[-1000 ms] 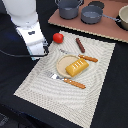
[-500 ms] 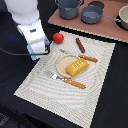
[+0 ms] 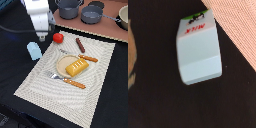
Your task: Interact with the objects in diverse but meaningful ways.
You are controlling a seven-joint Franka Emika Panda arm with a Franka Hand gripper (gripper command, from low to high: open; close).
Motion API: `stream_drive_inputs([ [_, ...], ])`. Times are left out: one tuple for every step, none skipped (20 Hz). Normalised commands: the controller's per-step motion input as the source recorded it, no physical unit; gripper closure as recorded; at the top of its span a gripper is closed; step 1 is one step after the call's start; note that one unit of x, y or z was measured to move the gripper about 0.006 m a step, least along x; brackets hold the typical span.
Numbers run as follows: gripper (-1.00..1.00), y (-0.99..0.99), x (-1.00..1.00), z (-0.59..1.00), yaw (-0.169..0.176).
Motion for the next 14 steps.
stream_drive_inputs([
  [-1.0, 0.62, 0.19, 0.0, -0.102],
  [-1.0, 0.53, 0.17, -0.01, -0.09],
  [-1.0, 0.47, 0.22, -0.11, -0.09],
  [-1.0, 0.4, 0.25, -0.17, -0.1],
  [-1.0, 0.34, 0.23, -0.2, -0.104],
  [-1.0, 0.33, 0.21, -0.22, -0.108],
  [-1.0, 0.31, 0.21, -0.24, -0.117],
  [-1.0, 0.31, 0.25, -0.23, -0.124],
  [-1.0, 0.26, 0.21, -0.24, -0.123],
  [-1.0, 0.23, 0.19, -0.25, -0.115],
  [-1.0, 0.19, 0.15, -0.26, -0.096],
  [-1.0, 0.11, 0.12, -0.29, -0.072],
  [-1.0, 0.05, 0.04, -0.33, -0.057],
  [-1.0, 0.0, 0.0, -0.34, -0.038],
])
